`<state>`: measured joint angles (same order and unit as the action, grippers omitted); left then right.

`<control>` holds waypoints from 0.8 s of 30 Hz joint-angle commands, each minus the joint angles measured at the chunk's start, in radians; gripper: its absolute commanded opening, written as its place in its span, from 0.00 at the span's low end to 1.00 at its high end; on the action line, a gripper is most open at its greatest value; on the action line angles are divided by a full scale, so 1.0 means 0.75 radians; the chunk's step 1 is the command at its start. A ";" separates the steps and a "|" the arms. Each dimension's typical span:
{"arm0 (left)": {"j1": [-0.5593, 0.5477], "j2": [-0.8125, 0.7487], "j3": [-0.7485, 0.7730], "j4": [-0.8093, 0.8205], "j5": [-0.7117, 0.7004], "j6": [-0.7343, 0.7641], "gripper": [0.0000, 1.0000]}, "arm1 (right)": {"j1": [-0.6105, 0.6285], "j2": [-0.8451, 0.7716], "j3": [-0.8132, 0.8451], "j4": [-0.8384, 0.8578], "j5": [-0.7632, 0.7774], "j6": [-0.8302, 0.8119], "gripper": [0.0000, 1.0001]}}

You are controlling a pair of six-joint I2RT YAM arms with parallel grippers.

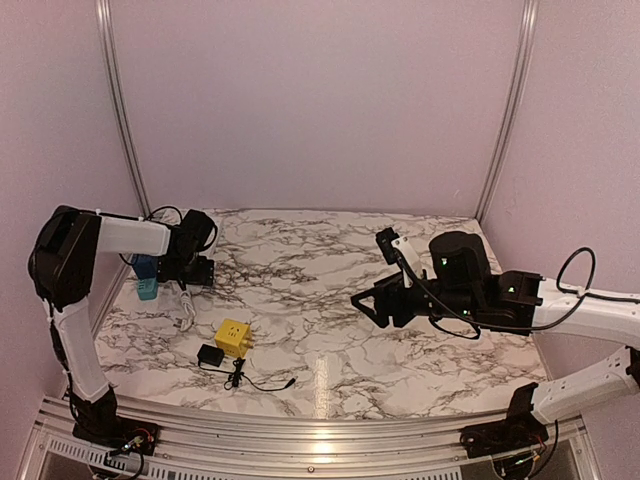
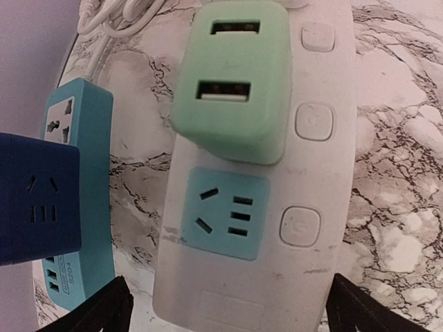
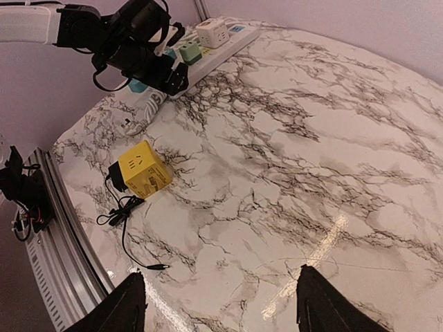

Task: Insert the plug

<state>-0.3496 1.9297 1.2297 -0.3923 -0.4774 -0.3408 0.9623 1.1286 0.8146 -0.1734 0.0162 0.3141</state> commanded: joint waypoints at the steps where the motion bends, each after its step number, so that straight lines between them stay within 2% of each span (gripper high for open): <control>1: 0.006 -0.136 -0.039 0.002 0.085 -0.023 0.99 | 0.015 0.013 0.012 0.029 -0.008 0.014 0.71; 5: 0.006 -0.260 -0.054 0.033 0.140 -0.039 0.99 | 0.014 0.018 0.012 0.031 -0.008 0.008 0.71; 10: 0.010 -0.377 0.009 -0.007 0.110 -0.038 0.99 | 0.016 0.023 0.008 0.031 -0.003 0.000 0.71; 14: 0.032 -0.396 0.078 -0.075 0.023 -0.044 0.99 | 0.016 0.019 0.006 0.024 0.006 -0.008 0.71; 20: 0.153 -0.390 0.091 -0.108 0.049 -0.096 0.99 | 0.014 0.005 0.002 -0.018 0.079 -0.034 0.72; 22: 0.173 -0.409 0.062 -0.085 0.087 -0.110 0.99 | 0.005 0.003 -0.007 -0.034 0.135 -0.038 0.76; 24: 0.174 -0.440 0.027 -0.056 0.123 -0.122 0.99 | -0.018 0.006 -0.019 -0.056 0.226 -0.029 0.86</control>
<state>-0.2333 1.6478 1.2831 -0.4149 -0.4236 -0.3985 0.9619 1.1389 0.8143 -0.1791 0.0666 0.3000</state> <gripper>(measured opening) 0.989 0.795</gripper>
